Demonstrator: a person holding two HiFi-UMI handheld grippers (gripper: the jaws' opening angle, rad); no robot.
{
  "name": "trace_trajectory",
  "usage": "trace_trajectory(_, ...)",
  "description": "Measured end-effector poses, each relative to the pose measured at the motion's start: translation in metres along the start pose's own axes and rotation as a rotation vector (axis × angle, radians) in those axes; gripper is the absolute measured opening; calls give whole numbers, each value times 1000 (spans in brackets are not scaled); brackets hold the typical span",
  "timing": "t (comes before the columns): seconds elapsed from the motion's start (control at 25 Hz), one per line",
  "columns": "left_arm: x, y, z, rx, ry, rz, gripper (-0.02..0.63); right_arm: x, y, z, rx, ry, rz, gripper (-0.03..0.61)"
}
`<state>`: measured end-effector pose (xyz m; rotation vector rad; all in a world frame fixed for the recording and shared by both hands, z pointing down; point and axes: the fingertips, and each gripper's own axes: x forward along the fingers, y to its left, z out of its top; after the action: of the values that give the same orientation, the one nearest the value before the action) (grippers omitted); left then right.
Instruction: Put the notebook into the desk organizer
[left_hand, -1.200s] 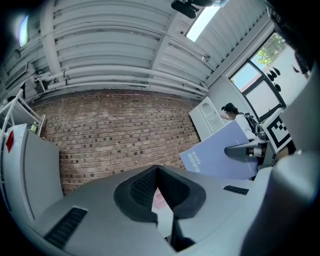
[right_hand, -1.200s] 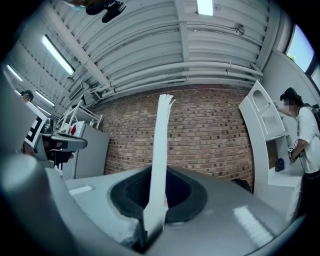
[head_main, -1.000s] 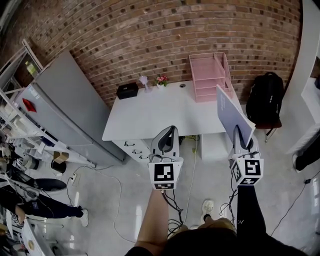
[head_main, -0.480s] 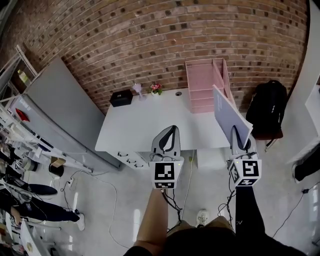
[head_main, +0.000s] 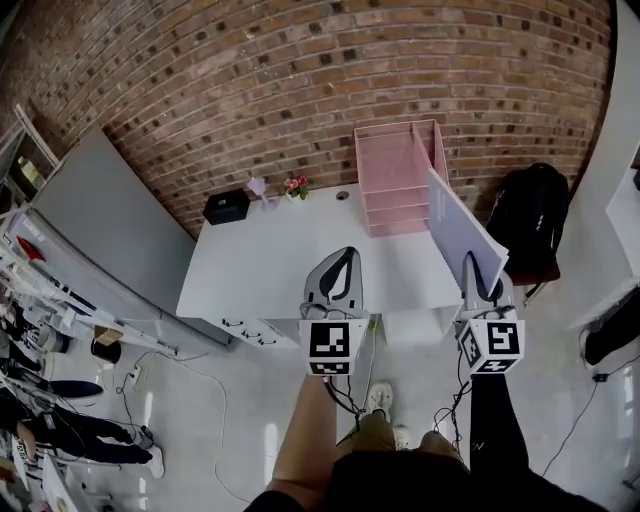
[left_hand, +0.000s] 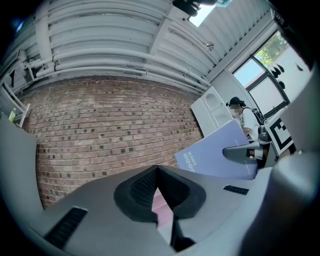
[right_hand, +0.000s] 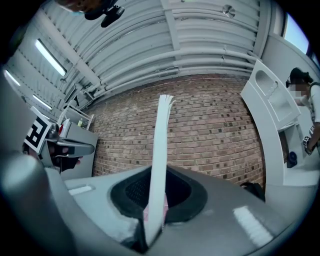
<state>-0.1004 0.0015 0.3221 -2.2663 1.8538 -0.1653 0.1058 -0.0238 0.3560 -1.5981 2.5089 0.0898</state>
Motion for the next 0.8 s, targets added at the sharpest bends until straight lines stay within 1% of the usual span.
trace_trajectory(0.16,30,-5,-3,7,-15,-30,5,16,-15,-3,-10,-6,-19,29)
trace_trajectory(0.4,87,-10,-4,-2,-59,-85,5,50,-45,-6,-35,-10,-64,29)
trace_trajectory(0.64,154,-4,-16,-25,-52,-134,5,101,-72,-13,-44,4,-106,29)
trace_trajectory(0.8,203,1,-22,-18,-50,-174,5,139,-91,-19,-50,18,-139,29)
